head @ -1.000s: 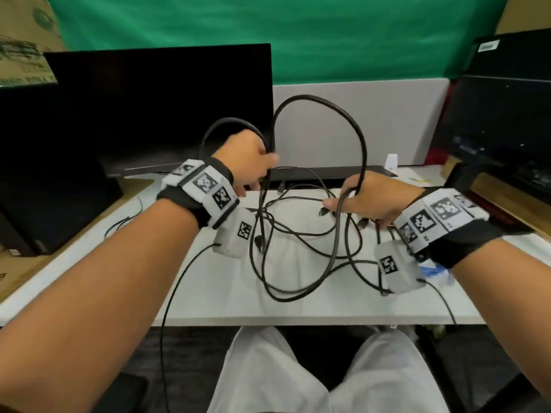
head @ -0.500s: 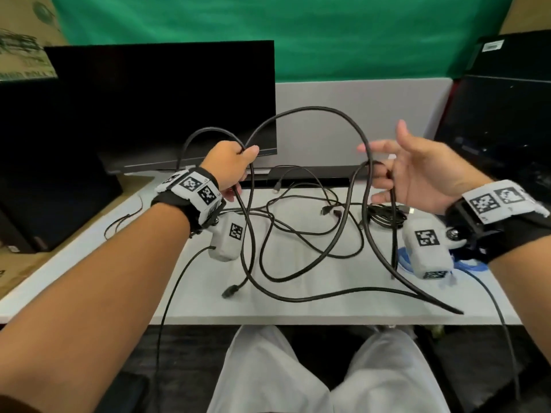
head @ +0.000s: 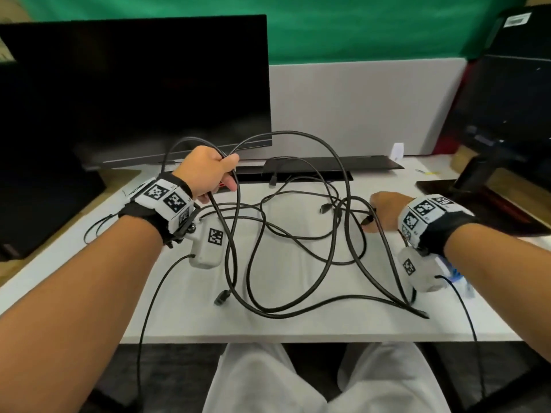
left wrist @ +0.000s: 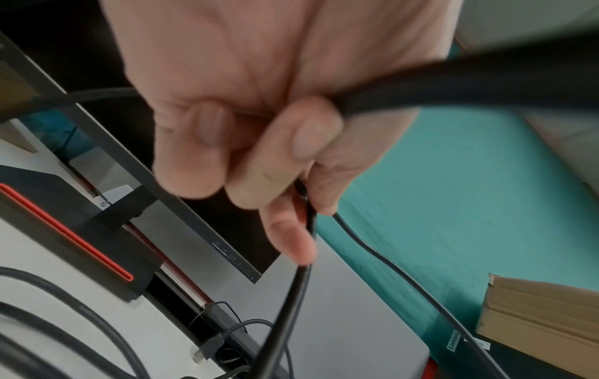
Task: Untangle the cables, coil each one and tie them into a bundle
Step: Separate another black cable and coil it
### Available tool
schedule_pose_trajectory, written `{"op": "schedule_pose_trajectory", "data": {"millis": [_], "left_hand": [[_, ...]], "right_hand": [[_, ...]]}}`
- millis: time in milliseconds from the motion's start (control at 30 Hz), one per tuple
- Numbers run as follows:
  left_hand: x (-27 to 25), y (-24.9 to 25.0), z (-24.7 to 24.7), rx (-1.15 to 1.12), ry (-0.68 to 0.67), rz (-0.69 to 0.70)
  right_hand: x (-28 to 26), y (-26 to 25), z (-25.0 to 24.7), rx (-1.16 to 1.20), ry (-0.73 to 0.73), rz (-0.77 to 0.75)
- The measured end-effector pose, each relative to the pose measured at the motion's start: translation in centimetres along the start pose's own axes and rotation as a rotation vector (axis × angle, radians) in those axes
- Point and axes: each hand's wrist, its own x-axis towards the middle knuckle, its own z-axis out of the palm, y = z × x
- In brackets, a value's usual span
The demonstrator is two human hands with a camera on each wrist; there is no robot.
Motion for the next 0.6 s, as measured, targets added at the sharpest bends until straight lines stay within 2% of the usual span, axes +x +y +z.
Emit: {"op": "schedule_pose_trajectory", "data": {"millis": [67,100,167,200,233,300,433,500,533,600], "left_hand": [[0.4,-0.4,0.2,-0.026,0.021,-0.024],[0.6,-0.5,0.4,-0.041,0.03,-0.047],[1.2,-0.8,0.8,-0.086,0.029,-0.122],[1.4,-1.0,1.1,-0.122,0.016,-0.168],[1.6,-1.1,1.3,-0.15,-0.005,-0.216],[2.0,-1.3,1.8,-0.176,-0.064,-0.283],[1.8,-1.3,2.8,-0.196,-0.154,-0.279],[1.2,-0.9,3.1,-0.034,-0.156,-0.213],[0.9,-0.6,3.2,0.137,-0.134,-0.156],[0.3,-0.2,3.4,0.629,-0.05,-0.045]], "right_hand": [[0.7,0.0,-0.9,0.163,0.02,-0.007],[0.8,0.3,-1.7,0.349,0.025,-0.005],[0.3,0.7,-3.6,0.878,0.04,0.006],[-0.2,0.8,-4.6,1.084,0.078,-0.018],[-1.0,0.9,-5.5,1.194,0.141,-0.064],[-2.7,0.6,-7.3,1.26,0.271,-0.184],[-6.0,-0.3,-10.5,1.346,0.433,-0.375],[-7.4,-0.5,-11.4,1.38,0.465,-0.478],[-8.2,-0.6,-11.8,1.385,0.477,-0.528],[-9.6,-0.7,-12.6,1.401,0.497,-0.614]]}}
